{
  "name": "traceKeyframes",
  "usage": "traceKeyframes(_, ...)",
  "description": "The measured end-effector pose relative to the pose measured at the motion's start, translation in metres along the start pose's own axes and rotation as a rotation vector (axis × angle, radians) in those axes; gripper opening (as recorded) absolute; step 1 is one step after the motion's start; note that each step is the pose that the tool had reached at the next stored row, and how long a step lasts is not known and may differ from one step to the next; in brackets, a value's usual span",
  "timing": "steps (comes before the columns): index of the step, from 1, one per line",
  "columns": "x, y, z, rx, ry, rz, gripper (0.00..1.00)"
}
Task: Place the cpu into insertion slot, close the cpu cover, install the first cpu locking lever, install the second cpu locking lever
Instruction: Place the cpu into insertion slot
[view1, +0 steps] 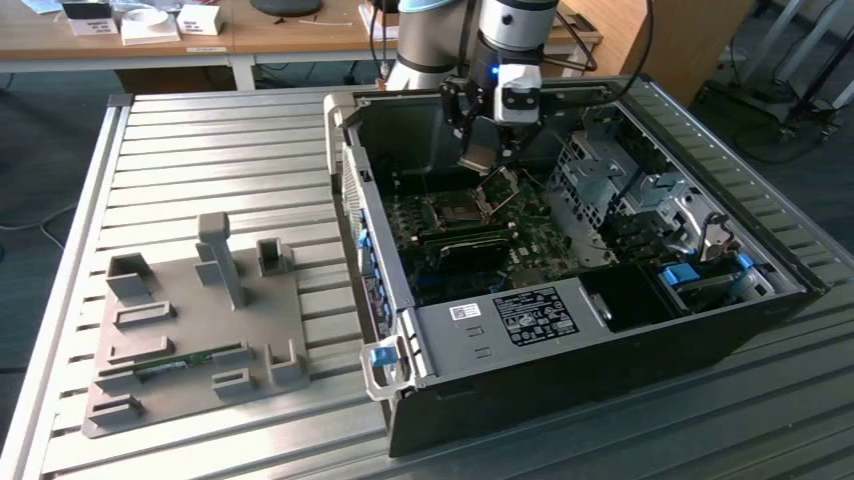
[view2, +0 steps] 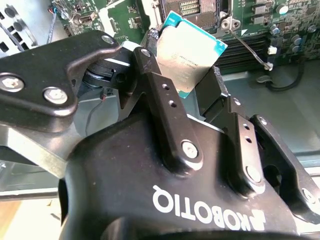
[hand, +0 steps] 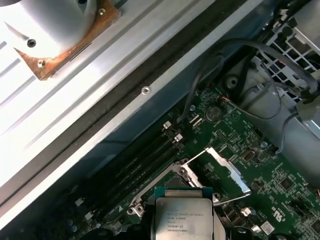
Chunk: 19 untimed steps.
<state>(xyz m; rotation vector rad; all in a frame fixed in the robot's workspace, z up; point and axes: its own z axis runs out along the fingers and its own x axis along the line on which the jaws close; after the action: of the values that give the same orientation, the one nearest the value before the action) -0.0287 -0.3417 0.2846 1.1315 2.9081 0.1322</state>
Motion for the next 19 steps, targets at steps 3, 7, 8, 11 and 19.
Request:
traceKeyframes(3,0.0,0.0,0.0001,-0.0003,-0.0015,0.018,0.54)
traceKeyframes(7,0.0,0.0,0.0001,-0.0005,-0.0033,0.038,0.54)
traceKeyframes(8,0.0,0.0,0.0001,-0.0006,-0.0037,0.043,0.54)
traceKeyframes(11,0.0,0.0,0.0002,-0.0008,-0.0049,0.057,0.54)
traceKeyframes(19,0.0,0.0,0.0002,-0.0013,-0.0078,0.09,0.54)
